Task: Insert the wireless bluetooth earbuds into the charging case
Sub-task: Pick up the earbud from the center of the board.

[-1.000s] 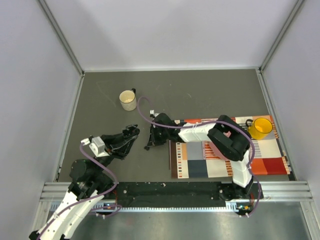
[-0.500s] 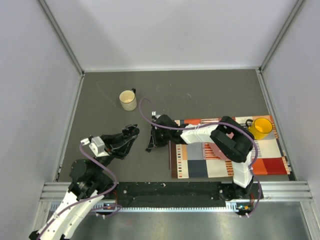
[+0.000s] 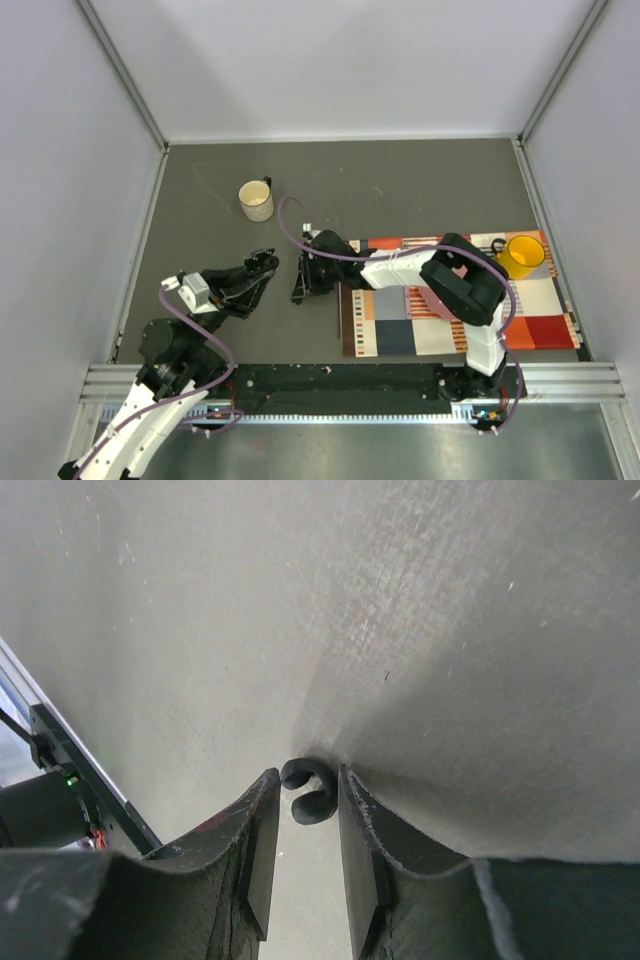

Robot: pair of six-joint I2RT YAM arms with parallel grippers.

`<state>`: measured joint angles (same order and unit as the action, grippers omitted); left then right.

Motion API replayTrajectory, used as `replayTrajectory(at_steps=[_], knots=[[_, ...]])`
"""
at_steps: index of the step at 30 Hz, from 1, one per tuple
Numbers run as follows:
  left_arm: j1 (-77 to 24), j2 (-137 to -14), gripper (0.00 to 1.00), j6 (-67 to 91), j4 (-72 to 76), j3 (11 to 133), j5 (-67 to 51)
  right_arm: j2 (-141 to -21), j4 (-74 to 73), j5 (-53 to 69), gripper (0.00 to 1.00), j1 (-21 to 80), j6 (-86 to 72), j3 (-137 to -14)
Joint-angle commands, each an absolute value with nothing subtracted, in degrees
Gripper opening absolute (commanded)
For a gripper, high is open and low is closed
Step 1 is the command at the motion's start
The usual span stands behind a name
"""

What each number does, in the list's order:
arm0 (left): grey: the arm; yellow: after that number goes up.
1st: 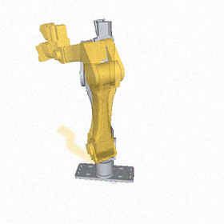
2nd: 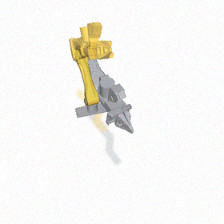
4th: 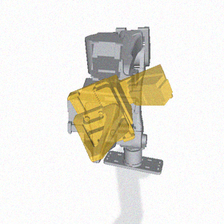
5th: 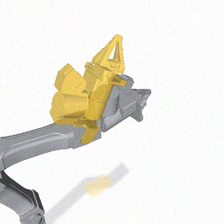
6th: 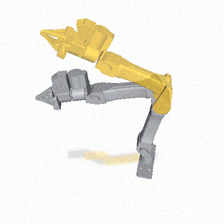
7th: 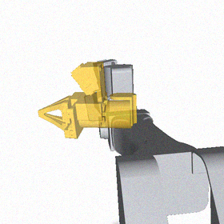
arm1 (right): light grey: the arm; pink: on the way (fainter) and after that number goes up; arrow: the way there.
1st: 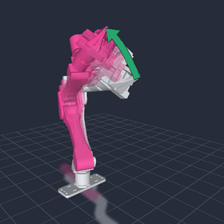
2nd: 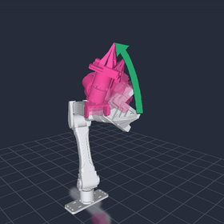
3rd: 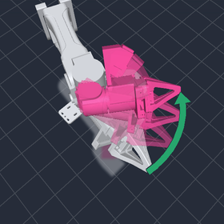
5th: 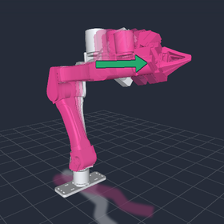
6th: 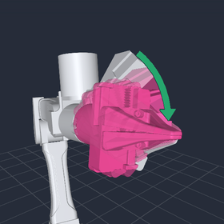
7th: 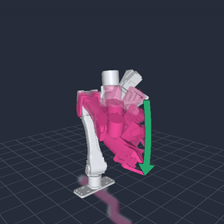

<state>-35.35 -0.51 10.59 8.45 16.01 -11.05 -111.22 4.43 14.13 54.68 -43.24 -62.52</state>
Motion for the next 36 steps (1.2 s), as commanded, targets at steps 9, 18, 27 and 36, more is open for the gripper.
replayTrajectory(at_steps=[9, 18, 27, 36], knots=[[-35.5, 3.6, 0.0, 11.3, 9.5, 17.1, -10.7, -108.5, 5.2, 11.3, 0.31, 56.1, -42.5, -59.1], [-35.5, 3.8, 0.0, 11.3, 9.1, 17.1, -10.8, -108.7, 5.4, 11.9, 0.28, 56.1, -41.4, -58.6], [-35.5, 3.9, 0.0, 11.4, 9.1, 16.9, -11.0, -109.2, 6.3, 11.8, 0.24, 57.1, -41.5, -57.7], [-35.5, 4.1, 0.0, 11.5, 8.8, 16.8, -11.2, -109.2, 6.3, 9.5, 0.22, 58.4, -41.2, -57.7]])
